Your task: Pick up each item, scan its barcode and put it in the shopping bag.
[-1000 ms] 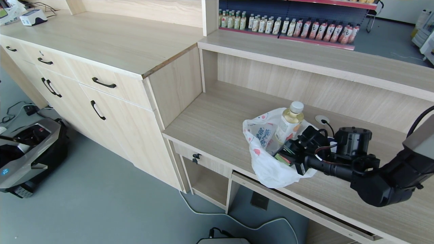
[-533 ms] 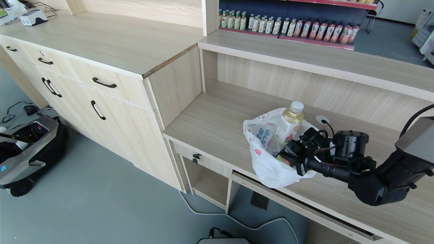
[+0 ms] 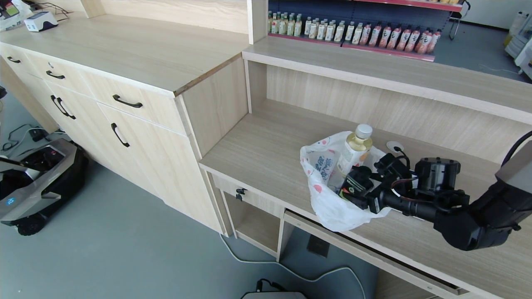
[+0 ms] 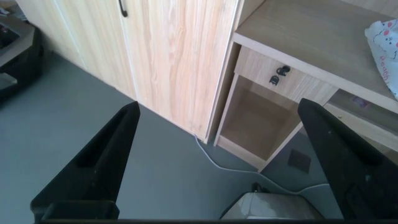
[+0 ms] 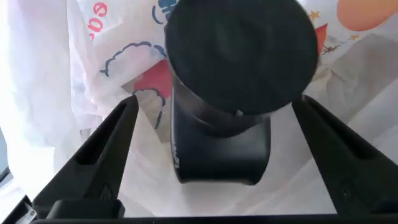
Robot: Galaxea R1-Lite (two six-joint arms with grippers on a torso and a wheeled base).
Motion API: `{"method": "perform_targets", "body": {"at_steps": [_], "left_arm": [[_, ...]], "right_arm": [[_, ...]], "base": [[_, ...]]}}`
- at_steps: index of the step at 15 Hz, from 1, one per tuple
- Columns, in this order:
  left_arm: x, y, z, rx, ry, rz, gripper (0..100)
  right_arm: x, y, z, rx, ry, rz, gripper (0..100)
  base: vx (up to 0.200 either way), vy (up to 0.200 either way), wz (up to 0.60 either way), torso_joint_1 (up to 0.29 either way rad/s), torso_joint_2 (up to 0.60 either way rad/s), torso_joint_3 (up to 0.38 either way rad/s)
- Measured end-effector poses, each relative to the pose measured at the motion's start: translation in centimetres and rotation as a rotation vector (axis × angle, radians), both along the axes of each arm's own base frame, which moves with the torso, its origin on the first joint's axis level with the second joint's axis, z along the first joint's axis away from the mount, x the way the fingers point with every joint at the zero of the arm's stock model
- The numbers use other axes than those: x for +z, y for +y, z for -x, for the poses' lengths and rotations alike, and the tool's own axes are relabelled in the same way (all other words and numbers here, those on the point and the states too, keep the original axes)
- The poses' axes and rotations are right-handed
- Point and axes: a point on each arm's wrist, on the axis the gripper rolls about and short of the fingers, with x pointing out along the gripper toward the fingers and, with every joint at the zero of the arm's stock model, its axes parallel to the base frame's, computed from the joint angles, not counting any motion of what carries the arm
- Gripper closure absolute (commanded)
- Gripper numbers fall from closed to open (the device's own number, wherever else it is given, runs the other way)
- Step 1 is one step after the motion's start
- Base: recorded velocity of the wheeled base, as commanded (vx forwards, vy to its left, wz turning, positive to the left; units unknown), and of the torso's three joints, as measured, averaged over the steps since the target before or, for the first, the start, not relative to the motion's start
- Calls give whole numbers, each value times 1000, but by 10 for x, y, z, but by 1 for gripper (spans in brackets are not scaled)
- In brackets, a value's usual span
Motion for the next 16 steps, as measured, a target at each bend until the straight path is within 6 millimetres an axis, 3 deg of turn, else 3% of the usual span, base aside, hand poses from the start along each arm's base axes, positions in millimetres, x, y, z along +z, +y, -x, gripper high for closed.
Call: {"method": "perform_targets", "body": {"at_steps": [3,7,13,16], "left_arm": [[0,0,0,0,0,0,0],[0,0,0,0,0,0,0],[0,0,0,0,0,0,0],[0,0,0,0,0,0,0]], "right_arm": [[32,-5,19,-9,-54,-8,0],[75,-30,70,-87,-39,0,0],[126,-83,151,-570,-74,112,0],[143,-92,194,-752,-65,91,0]], "base": [[0,0,0,0,0,0],[0,0,0,0,0,0],[0,0,-600,3,5,4],[0,0,-600,2,-1,4]]}}
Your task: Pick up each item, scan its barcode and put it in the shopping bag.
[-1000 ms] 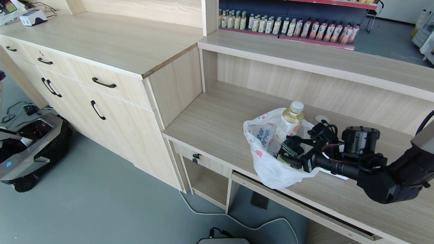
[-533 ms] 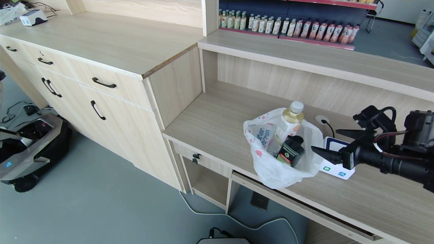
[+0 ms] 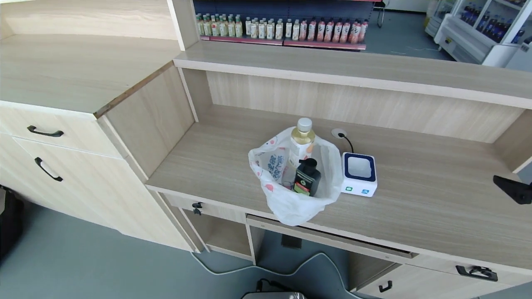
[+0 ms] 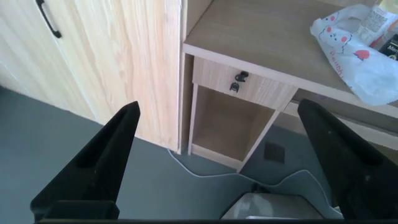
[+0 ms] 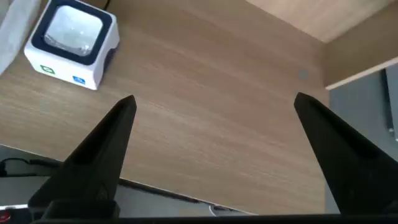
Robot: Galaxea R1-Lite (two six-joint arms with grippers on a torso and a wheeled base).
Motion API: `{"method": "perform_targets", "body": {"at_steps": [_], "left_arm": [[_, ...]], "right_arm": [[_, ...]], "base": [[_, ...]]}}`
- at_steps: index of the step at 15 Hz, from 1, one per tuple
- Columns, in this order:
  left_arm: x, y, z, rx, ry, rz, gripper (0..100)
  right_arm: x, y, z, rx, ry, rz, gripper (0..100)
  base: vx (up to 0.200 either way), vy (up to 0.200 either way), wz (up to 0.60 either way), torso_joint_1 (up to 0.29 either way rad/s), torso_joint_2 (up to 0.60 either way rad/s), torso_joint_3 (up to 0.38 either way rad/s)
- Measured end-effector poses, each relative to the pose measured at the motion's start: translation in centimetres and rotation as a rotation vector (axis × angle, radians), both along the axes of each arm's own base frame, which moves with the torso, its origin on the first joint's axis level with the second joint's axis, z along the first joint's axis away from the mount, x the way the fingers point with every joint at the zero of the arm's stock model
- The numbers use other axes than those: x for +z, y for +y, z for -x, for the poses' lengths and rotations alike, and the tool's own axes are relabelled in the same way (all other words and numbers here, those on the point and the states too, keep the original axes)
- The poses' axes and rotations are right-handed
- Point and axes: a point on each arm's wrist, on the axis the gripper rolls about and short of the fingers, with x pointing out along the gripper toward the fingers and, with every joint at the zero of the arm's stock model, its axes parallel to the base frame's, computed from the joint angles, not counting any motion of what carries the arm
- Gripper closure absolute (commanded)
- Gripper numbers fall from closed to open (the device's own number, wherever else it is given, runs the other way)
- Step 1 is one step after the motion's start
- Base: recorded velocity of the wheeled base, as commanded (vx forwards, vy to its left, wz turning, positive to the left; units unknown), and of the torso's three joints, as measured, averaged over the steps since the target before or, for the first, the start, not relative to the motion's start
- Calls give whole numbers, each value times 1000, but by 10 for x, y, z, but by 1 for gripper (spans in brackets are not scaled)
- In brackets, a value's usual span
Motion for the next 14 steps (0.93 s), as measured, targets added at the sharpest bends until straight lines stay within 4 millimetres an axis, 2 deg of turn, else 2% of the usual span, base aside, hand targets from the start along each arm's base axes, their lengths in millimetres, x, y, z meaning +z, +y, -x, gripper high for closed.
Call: {"method": "perform_targets", "body": {"at_steps": [1,4,6,8,10,14], "left_arm": [[0,0,0,0,0,0,0],[0,0,0,-1,0,0,0],[0,0,0,0,0,0,0],[0,0,0,0,0,0,0],[0,0,0,0,0,0,0],[0,0,0,0,0,0,0]], "right_arm": [[4,0,14,-36,-1,-9,0],[6,5,52,-173,-69,-70,0],[-2,12,73,-237,-127,-127,0],[-14,21,89,-217,-170,-179,0],[-36,29,108,-167,-181,-205,0],[-103,39,143,-84,-164,-233,0]], "base": [[0,0,-600,-2,2,2],[0,0,0,0,0,0],[0,0,0,0,0,0],[0,0,0,0,0,0],[0,0,0,0,0,0],[0,0,0,0,0,0]]}}
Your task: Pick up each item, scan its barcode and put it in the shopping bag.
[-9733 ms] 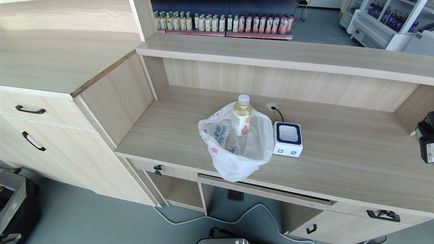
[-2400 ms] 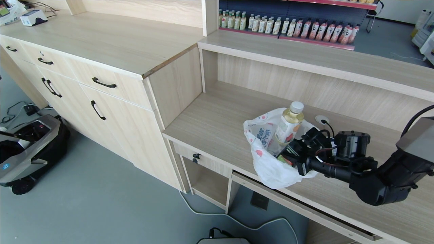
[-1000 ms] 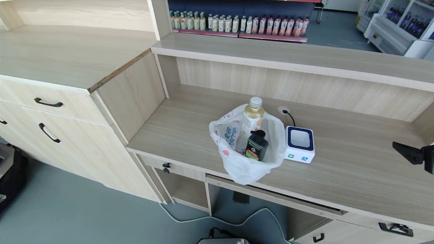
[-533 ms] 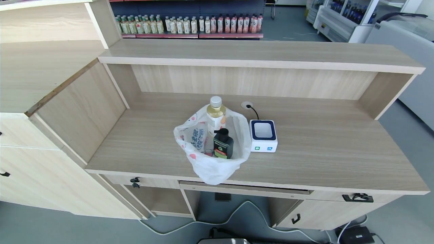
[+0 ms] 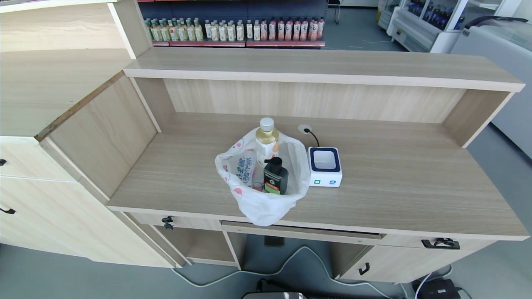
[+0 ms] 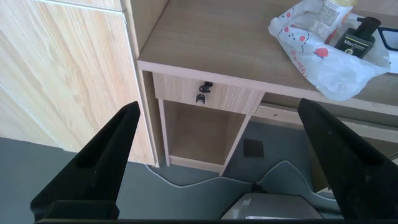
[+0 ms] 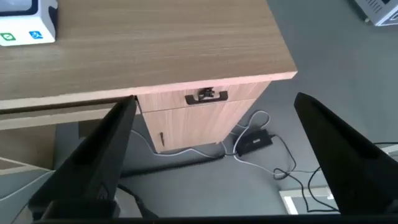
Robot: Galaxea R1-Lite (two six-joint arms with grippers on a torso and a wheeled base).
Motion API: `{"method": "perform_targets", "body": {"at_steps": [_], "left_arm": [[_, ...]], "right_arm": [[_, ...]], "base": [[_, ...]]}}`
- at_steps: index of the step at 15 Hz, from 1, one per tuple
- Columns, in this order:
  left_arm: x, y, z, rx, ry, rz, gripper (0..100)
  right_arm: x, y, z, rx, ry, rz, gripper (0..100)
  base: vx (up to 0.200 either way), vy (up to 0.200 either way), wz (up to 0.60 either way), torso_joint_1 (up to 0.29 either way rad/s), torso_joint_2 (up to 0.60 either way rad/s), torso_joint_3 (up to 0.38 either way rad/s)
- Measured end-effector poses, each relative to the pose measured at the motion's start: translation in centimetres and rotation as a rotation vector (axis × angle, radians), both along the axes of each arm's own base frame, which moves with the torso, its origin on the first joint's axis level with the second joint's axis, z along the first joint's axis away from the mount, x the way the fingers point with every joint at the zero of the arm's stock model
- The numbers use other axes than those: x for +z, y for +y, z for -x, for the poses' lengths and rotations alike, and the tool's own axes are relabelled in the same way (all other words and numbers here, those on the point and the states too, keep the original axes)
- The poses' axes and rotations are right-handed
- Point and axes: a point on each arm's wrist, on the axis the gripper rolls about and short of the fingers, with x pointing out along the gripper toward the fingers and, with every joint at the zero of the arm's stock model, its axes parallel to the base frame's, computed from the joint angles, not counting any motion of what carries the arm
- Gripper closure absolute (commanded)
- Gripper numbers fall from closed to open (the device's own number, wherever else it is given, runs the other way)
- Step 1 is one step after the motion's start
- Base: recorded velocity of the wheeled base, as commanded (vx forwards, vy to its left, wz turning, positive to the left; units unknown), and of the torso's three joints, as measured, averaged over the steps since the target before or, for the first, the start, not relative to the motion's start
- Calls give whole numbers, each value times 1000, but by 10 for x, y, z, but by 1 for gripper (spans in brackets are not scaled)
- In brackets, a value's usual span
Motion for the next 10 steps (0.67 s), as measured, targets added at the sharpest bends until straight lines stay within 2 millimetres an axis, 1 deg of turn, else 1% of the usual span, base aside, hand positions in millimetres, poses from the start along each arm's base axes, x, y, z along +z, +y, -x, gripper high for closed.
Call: {"method": "perform_targets", "body": {"at_steps": [1,3,4,6,10], "left_arm": [[0,0,0,0,0,0,0],[0,0,0,0,0,0,0],[0,0,0,0,0,0,0],[0,0,0,0,0,0,0],[0,0,0,0,0,0,0]], "right_arm": [[-11,1,7,17,1,-4,0],[-26,2,18,57,-21,-21,0],[-31,3,22,104,-36,-36,0],[-38,5,29,221,-75,-66,0],[-42,5,34,250,-129,-88,0]], "base": [[0,0,0,0,0,0],[0,0,0,0,0,0],[0,0,0,0,0,0],[0,0,0,0,0,0],[0,0,0,0,0,0]]}}
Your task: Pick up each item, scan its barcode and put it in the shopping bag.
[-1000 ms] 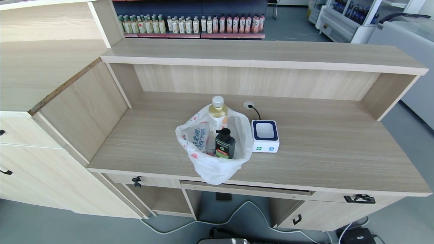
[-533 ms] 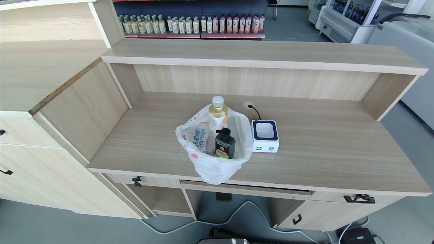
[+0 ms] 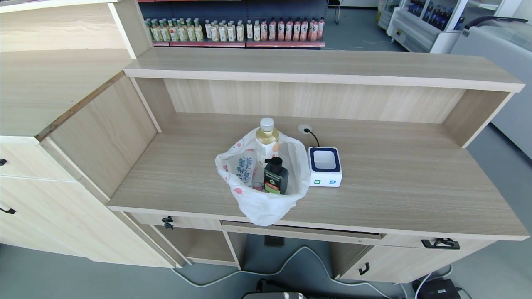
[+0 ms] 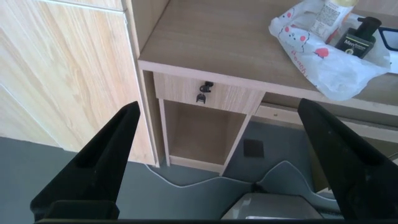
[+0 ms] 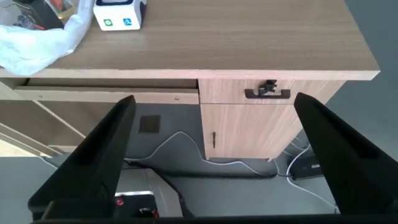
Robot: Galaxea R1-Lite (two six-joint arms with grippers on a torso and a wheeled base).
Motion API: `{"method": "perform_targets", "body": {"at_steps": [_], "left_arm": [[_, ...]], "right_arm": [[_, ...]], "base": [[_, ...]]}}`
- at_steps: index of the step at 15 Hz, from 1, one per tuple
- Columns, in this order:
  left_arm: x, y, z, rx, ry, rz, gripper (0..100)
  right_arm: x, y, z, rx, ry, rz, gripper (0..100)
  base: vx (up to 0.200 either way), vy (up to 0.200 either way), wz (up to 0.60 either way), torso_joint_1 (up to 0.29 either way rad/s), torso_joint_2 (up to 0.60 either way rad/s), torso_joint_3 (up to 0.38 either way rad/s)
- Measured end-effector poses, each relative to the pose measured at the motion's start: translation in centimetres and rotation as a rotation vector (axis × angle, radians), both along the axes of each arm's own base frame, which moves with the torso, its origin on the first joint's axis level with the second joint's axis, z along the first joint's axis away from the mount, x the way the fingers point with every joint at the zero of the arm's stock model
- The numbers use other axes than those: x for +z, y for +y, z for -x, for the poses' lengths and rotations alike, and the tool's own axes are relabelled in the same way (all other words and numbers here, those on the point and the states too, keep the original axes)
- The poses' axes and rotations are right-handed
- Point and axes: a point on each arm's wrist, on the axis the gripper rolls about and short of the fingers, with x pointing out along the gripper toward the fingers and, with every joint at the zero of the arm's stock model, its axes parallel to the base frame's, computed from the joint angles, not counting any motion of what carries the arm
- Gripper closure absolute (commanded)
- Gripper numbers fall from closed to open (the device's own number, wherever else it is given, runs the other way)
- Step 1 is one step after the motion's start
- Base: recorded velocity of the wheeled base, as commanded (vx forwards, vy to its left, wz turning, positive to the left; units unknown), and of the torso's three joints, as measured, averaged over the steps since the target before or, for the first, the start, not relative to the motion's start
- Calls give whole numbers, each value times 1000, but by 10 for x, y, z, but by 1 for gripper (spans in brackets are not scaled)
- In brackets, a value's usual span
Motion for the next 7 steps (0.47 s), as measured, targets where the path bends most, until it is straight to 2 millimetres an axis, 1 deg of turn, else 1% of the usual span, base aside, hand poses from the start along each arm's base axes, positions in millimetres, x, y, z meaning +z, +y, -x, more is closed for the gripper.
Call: {"method": "perform_targets", "body": {"at_steps": [7], "left_arm": [[0,0,0,0,0,0,0]], "right_arm": [[-1,0,1,2,-14,-9,0]], "base": [[0,0,0,0,0,0]]}}
